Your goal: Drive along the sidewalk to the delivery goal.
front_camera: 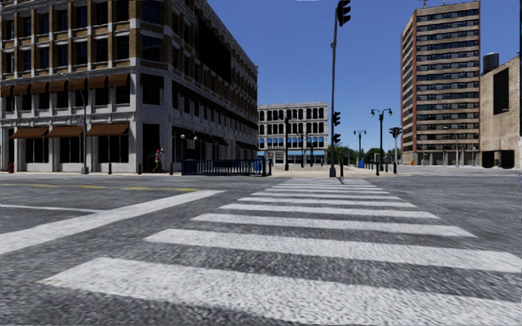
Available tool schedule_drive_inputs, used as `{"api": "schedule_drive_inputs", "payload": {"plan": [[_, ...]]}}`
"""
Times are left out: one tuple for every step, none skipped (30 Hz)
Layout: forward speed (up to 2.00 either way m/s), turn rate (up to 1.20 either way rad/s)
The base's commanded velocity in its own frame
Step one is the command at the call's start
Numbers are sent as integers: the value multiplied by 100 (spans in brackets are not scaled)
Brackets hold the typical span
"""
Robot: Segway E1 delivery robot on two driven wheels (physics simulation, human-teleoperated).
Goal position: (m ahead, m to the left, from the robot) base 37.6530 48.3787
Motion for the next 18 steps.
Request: {"api": "schedule_drive_inputs", "payload": {"plan": [[200, -43], [200, -43], [200, -43], [200, -43], [200, -43], [200, -43], [200, -43], [200, -43], [200, -43], [200, -43], [200, -43], [200, -43], [200, -43], [200, -43], [200, -43], [200, -43], [200, -43], [200, -43]]}}
